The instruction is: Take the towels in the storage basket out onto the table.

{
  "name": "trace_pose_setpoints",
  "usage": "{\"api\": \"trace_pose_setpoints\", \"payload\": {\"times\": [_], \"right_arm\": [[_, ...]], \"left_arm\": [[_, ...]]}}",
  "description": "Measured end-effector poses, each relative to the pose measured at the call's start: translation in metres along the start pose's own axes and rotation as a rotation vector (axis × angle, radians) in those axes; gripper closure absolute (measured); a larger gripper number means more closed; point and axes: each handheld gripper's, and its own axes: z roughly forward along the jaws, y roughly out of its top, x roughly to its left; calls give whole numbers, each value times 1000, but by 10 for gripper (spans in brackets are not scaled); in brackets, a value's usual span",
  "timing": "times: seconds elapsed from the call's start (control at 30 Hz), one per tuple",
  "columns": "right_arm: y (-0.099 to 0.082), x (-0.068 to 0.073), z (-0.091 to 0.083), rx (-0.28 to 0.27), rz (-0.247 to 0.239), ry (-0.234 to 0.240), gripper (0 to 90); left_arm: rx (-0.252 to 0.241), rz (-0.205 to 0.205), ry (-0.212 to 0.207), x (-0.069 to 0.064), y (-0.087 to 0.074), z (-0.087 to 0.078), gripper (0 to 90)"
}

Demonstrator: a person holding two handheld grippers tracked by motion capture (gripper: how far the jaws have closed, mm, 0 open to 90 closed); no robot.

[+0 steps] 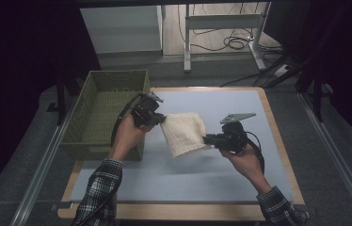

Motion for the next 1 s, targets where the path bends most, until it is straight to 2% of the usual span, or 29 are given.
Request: {"api": "trace_pose_setpoints", "payload": {"times": [0.33, 0.63, 1.0], "right_arm": [[14, 7, 8, 1, -6, 22, 819], [36, 14, 12, -9, -12, 40, 819], [58, 25, 25, -17, -32, 53, 819]], "left_arm": [[-19, -22, 13, 12, -6, -16, 848], [-36, -42, 36, 25, -8, -34, 849], [-44, -64, 82, 41, -13, -51, 849]]}}
